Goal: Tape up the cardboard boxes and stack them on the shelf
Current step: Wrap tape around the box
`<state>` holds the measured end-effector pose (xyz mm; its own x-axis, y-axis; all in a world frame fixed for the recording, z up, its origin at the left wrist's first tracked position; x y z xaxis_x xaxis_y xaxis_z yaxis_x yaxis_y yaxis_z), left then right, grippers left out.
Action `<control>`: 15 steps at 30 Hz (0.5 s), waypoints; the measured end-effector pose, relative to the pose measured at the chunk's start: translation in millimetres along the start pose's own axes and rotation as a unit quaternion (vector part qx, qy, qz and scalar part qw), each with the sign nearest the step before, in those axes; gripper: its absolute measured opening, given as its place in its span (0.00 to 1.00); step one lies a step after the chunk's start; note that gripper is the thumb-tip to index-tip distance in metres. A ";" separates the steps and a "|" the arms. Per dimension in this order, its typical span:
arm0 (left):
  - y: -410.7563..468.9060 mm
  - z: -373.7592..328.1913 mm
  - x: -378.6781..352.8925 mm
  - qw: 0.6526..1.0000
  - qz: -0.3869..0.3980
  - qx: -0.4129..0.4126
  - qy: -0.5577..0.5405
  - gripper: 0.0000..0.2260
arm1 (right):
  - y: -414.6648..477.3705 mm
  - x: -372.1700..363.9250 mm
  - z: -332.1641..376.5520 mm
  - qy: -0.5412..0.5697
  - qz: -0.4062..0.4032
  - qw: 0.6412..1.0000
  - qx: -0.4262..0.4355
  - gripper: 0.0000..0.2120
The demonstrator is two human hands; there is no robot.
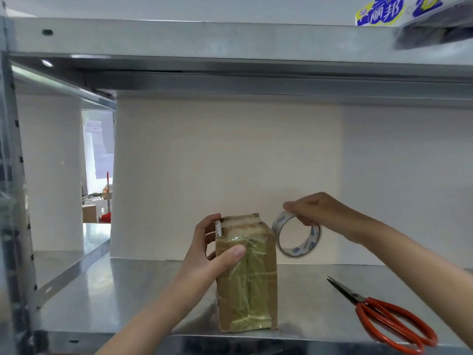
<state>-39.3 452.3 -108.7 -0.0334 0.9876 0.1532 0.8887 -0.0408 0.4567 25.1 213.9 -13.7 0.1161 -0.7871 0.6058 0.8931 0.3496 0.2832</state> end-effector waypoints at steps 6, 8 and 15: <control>18.2 -61.3 11.7 0.941 0.096 -0.016 0.323 0.47 | 7.8 -21.5 -3.6 -0.002 0.006 0.999 0.048 0.23; 29.1 -82.3 0.0 0.906 0.142 -0.013 0.398 0.49 | 10.5 -25.2 9.7 -0.017 0.019 0.998 0.054 0.22; 39.5 -64.2 8.6 0.944 0.099 0.008 0.314 0.45 | 12.2 -18.6 40.3 0.056 -0.011 0.996 0.069 0.22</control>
<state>-33.9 449.5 -33.1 -0.1253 0.6767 0.7255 0.9124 -0.2087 0.3522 16.3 253.3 8.4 0.1510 -0.8444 0.5140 0.8283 0.3919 0.4005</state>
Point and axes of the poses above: each hand's wrist, its own y-axis towards the middle knuckle, its own x-axis out of the back of the hand, z = x × y, the point moved 3 cm from there along y, towards the middle knuckle, and after that the axes turned 2 degrees about y, right-handed, at the moved point
